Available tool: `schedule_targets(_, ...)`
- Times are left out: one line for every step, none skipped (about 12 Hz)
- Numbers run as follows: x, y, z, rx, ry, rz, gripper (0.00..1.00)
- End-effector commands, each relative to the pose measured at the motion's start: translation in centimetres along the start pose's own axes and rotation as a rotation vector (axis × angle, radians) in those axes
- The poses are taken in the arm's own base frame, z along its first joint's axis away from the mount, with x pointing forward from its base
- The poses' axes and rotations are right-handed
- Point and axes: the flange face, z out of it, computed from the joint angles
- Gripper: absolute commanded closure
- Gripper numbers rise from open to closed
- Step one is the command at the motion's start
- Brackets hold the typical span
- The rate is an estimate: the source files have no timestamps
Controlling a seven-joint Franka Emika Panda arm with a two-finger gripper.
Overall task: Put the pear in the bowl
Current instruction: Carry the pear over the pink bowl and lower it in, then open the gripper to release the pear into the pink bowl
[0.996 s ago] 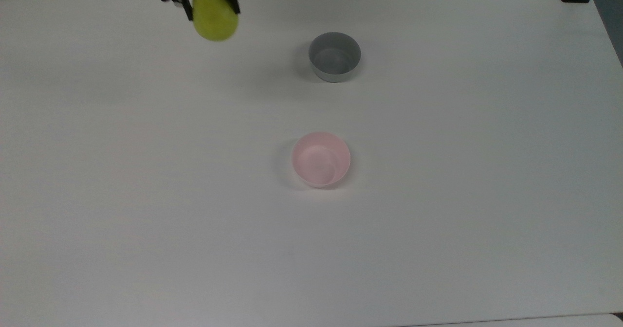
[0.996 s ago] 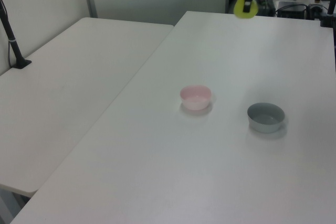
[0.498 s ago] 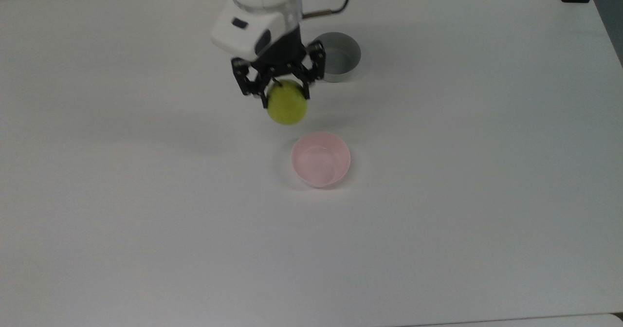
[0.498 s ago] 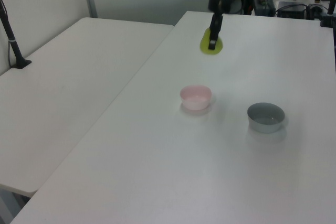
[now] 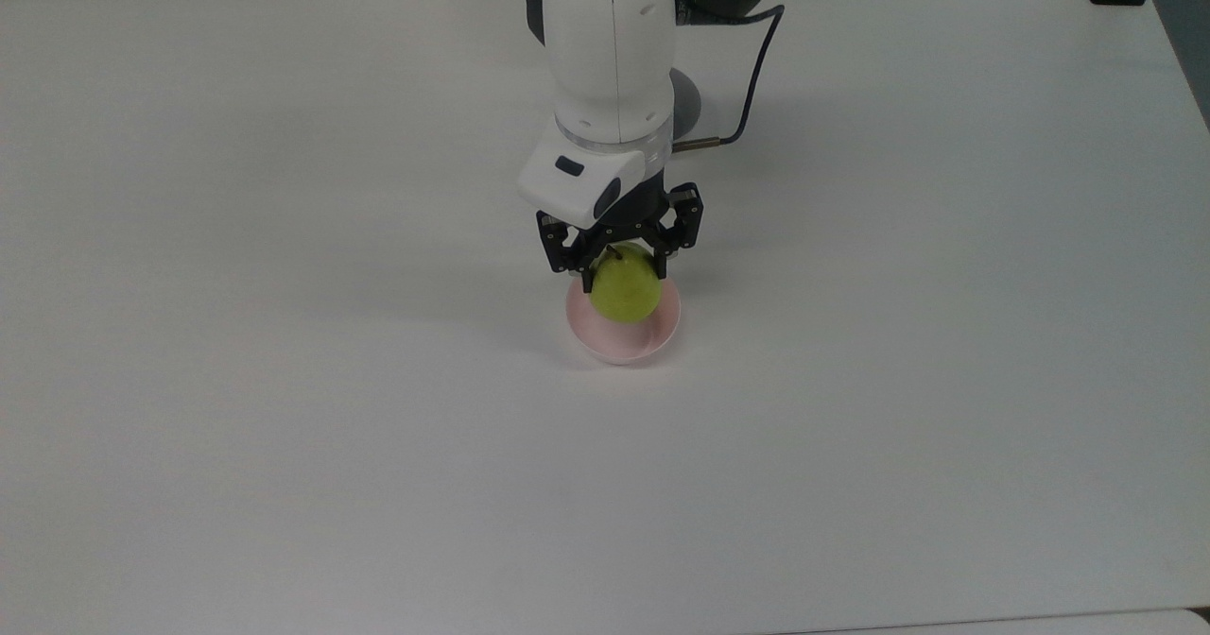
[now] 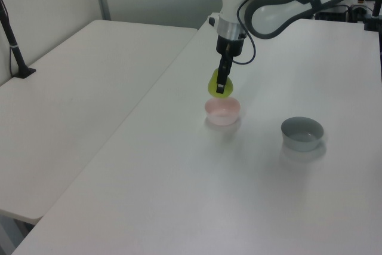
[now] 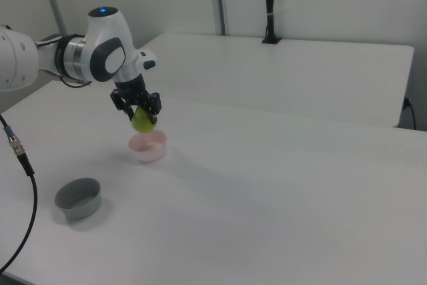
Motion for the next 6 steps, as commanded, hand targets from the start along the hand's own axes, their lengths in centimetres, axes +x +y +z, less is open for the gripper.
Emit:
schedule_targets(0.5, -0.6, 1.9, 0.001, 0.031, 0.016, 0.94)
schedule_targets(0.5, -0.7, 2.3, -0.003, 0.026, 0.01, 0.94)
schedule_targets(0.3, -0.8, 3.1, -0.005, 0.014, 0.007, 0.93)
schedule_targets(0.1, -0.8, 3.6, -0.008, 0.009, 0.005, 0.93)
schedule_targets(-0.2, -1.2, 4.7, -0.01, -0.005, -0.002, 0.93)
schedule_targets(-0.2, -1.4, 5.2, -0.011, -0.011, -0.006, 0.93)
